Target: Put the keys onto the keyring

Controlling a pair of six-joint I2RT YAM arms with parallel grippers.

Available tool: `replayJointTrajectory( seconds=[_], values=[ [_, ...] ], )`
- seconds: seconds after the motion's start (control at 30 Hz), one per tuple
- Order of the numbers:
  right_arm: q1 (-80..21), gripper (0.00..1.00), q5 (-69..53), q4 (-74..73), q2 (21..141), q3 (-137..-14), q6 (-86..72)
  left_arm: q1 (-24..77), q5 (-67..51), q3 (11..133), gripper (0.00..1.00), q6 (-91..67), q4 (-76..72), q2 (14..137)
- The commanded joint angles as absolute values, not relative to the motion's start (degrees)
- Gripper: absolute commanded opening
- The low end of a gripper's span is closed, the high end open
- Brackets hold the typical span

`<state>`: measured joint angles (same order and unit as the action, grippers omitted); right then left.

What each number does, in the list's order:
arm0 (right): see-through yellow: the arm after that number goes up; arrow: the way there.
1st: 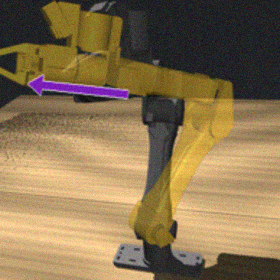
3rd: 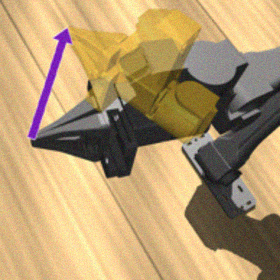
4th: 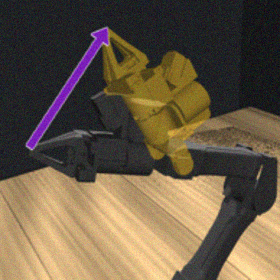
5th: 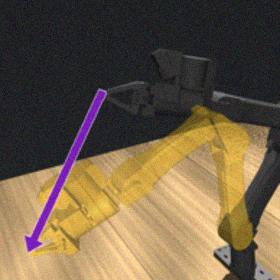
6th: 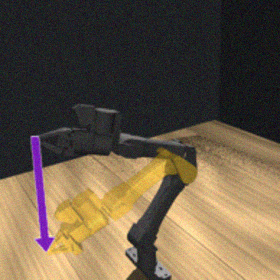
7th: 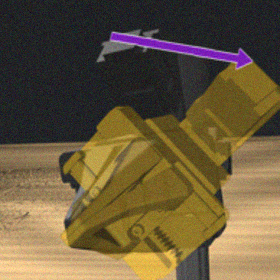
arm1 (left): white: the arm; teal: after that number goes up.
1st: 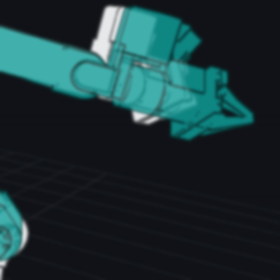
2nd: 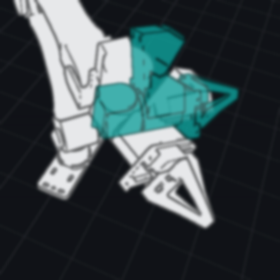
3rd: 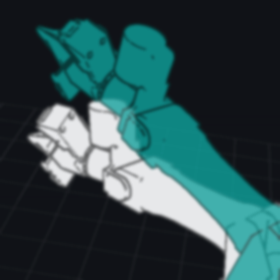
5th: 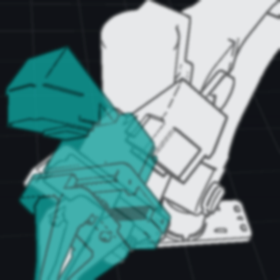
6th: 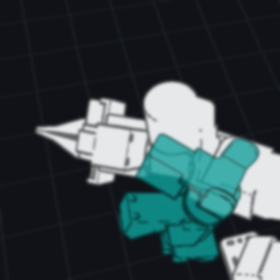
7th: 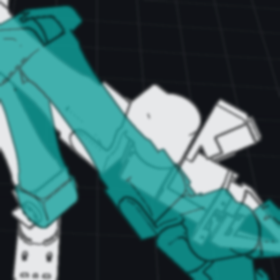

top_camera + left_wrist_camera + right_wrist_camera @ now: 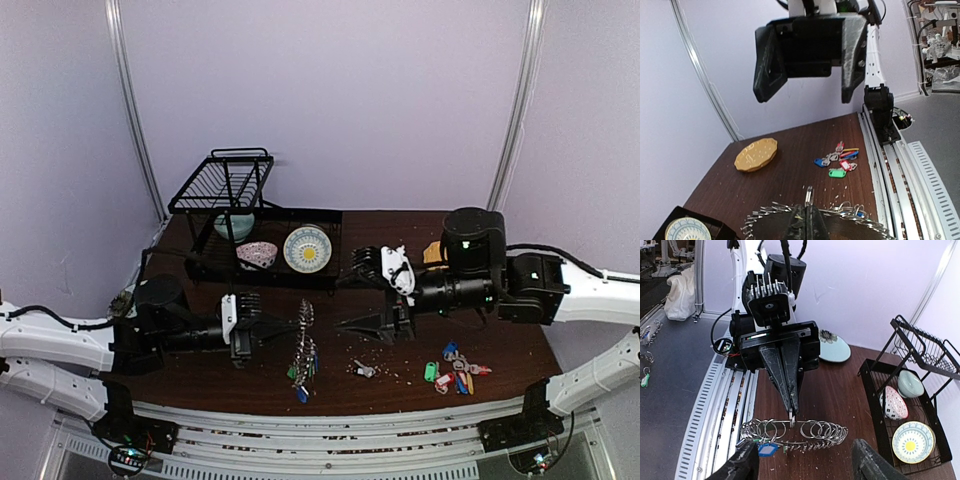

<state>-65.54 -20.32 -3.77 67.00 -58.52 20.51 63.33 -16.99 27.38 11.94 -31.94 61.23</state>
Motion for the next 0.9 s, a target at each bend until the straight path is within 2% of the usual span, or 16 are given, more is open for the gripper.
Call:
replayJointTrajectory(
  seconds=[0.0, 0.17, 0.43, 0.87],
  values=[
    [-65.3, 0.6, -25.5, 6.6, 65.8, -55.3, 16.1, 63.7, -22.8, 24.3, 0.0, 14.6, -52.2, 59.9],
    [-66.2, 0.48, -27.0, 10.7, 67.4, -55.5, 13.0, 63.7, -27.9, 24.0, 0.0, 10.7, -62.7, 62.9],
    [-67.8, 0.36, -30.3, 15.0, 66.7, -54.8, 14.4, 63.9, -29.6, 25.4, 0.0, 10.4, -67.3, 64.0],
    [-68.4, 0.31, -31.4, 18.5, 69.3, -55.6, 18.1, 64.2, -29.7, 27.4, 0.0, 10.5, -76.0, 69.1]
  ],
)
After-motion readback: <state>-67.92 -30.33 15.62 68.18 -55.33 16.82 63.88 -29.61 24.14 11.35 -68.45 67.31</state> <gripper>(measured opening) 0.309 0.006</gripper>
